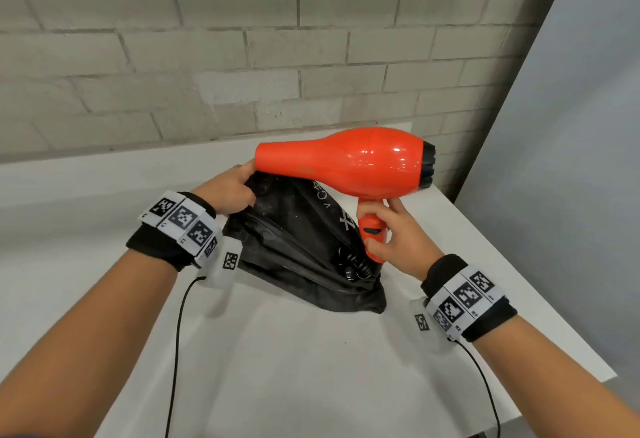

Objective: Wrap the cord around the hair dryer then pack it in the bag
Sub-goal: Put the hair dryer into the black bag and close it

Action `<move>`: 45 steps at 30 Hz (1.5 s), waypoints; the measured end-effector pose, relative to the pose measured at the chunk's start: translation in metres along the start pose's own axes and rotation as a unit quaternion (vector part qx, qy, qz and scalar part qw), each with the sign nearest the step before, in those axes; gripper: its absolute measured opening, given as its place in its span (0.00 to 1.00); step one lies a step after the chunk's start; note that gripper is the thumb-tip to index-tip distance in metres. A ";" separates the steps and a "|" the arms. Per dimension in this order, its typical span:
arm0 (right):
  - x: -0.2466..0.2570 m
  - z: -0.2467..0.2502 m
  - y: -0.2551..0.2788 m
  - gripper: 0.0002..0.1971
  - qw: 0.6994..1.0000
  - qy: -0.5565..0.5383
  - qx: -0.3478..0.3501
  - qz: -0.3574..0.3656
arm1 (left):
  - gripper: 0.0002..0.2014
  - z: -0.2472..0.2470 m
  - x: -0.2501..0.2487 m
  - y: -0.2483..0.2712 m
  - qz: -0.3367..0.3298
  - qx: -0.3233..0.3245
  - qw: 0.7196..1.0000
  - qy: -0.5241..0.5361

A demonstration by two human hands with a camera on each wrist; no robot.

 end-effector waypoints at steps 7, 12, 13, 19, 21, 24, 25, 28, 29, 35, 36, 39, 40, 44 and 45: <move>-0.002 -0.013 0.011 0.20 0.999 0.044 0.023 -0.014 | 0.24 0.030 -0.008 0.006 -0.090 -0.211 0.965 0.129; -0.002 -0.015 0.012 0.20 0.998 0.059 0.023 -0.017 | 0.27 0.027 -0.018 0.012 -0.133 -0.231 0.959 0.092; -0.002 -0.015 0.012 0.21 0.998 0.064 0.021 -0.014 | 0.27 0.026 -0.021 0.013 -0.137 -0.215 0.963 0.087; 0.003 -0.023 0.012 0.22 0.995 0.096 0.030 0.016 | 0.28 0.028 -0.068 0.038 -0.206 -0.252 0.942 -0.078; 0.007 -0.026 0.010 0.23 0.992 0.113 0.037 0.031 | 0.27 0.027 -0.090 0.052 -0.265 -0.284 0.918 -0.083; 0.015 -0.039 0.010 0.26 0.980 0.177 0.077 0.049 | 0.23 0.028 -0.115 0.070 -0.323 -0.306 0.895 -0.005; 0.016 -0.041 0.010 0.27 0.975 0.198 0.084 0.045 | 0.21 0.030 -0.121 0.074 -0.324 -0.313 0.892 0.034; 0.020 -0.043 0.009 0.27 0.960 0.259 0.102 0.019 | 0.16 0.026 -0.131 0.080 -0.304 -0.282 0.899 0.142; 0.020 -0.042 0.010 0.27 0.957 0.269 0.109 0.009 | 0.16 0.019 -0.134 0.080 -0.310 -0.243 0.905 0.161; 0.016 -0.040 0.009 0.29 0.961 0.256 0.105 -0.007 | 0.32 -0.035 -0.140 0.075 -0.387 -0.019 0.919 -0.076; 0.015 -0.041 0.010 0.28 0.961 0.255 0.107 -0.010 | 0.41 -0.040 -0.137 0.070 -0.374 -0.014 0.915 -0.150; 0.019 -0.042 0.014 0.25 0.962 0.250 0.105 0.011 | 0.55 -0.039 -0.132 0.062 -0.345 -0.045 0.910 -0.223; 0.019 -0.041 0.015 0.24 0.962 0.252 0.103 0.017 | 0.55 -0.039 -0.133 0.063 -0.347 -0.053 0.912 -0.212; -0.002 -0.031 0.015 0.24 0.987 0.113 0.107 -0.044 | 0.48 -0.034 -0.125 0.064 -0.331 -0.085 0.928 -0.147; -0.014 -0.028 0.017 0.29 0.987 0.053 0.125 -0.085 | 0.47 -0.032 -0.123 0.064 -0.327 -0.093 0.930 -0.137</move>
Point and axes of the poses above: each hand's wrist, its own y-axis away from the middle knuckle, its own z-axis out of the back of the hand, x = y × z, the point moved 9 cm from there along -y, towards the middle knuckle, and after that the axes turned 3 degrees about -y, right-handed, at the moved point
